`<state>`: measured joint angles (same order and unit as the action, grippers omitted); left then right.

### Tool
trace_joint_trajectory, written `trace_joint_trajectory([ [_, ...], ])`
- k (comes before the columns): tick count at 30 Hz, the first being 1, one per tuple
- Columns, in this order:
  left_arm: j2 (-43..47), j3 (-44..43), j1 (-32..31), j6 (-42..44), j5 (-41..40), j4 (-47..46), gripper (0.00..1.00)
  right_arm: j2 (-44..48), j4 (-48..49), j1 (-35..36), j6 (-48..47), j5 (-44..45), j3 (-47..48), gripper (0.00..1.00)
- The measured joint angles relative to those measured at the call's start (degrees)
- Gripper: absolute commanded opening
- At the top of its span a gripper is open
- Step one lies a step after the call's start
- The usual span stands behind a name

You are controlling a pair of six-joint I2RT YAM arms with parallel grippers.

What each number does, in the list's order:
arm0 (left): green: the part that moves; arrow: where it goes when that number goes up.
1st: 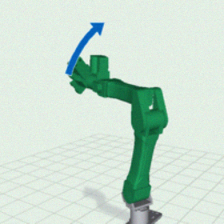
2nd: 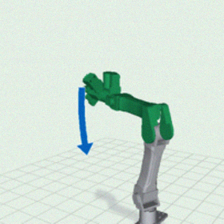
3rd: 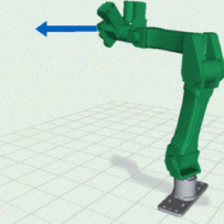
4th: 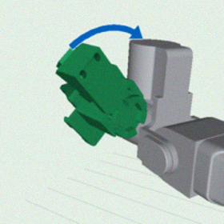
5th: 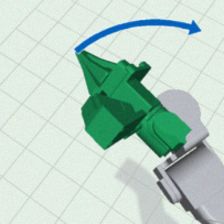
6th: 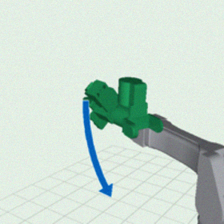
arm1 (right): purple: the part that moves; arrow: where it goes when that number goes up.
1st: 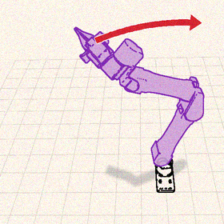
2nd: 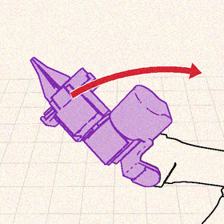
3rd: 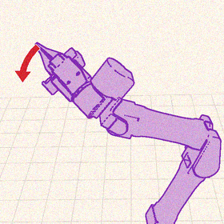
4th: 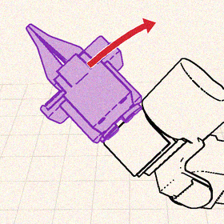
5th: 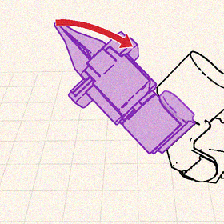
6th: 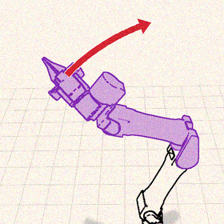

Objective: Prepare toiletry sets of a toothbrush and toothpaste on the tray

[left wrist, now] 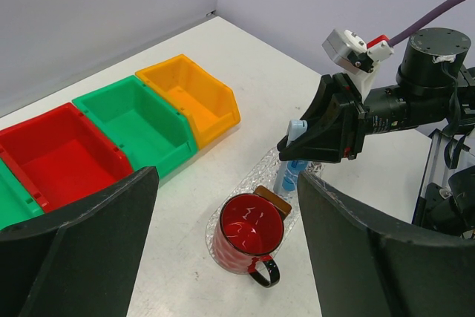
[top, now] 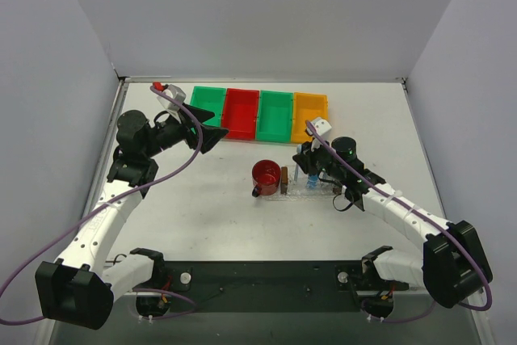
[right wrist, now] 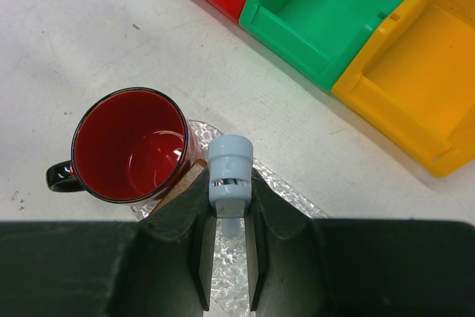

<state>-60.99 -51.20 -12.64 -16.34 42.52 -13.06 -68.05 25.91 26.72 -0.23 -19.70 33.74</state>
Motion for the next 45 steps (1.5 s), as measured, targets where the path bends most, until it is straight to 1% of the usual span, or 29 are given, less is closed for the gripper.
trace_joint_trajectory([
  [11,0.0,0.0,0.0,0.0,0.2,0.0,0.86,-0.3,0.2,0.4,-0.2,-0.1,0.0,0.0],
  [14,0.0,0.0,0.0,0.0,0.2,0.0,0.86,-0.4,0.5,0.5,-0.2,-0.1,0.0,0.02],
  [18,0.0,0.0,0.0,0.0,0.2,0.0,0.86,-0.6,0.5,0.8,-0.4,-0.1,0.1,0.08],
  [21,0.0,0.0,0.0,0.0,0.4,0.0,0.86,-0.8,0.5,0.8,-0.5,-0.1,0.2,0.12],
  [25,0.0,0.0,0.0,0.0,0.4,0.0,0.86,-0.9,0.4,0.8,-0.6,-0.1,0.3,0.21],
  [31,0.0,0.0,0.0,0.0,0.5,0.0,0.86,-1.1,-1.2,0.8,-0.9,-0.2,0.3,0.28],
  [45,0.0,0.0,0.0,0.0,0.8,0.0,0.86,-0.4,-1.8,0.8,-0.9,-0.2,0.3,0.31],
])
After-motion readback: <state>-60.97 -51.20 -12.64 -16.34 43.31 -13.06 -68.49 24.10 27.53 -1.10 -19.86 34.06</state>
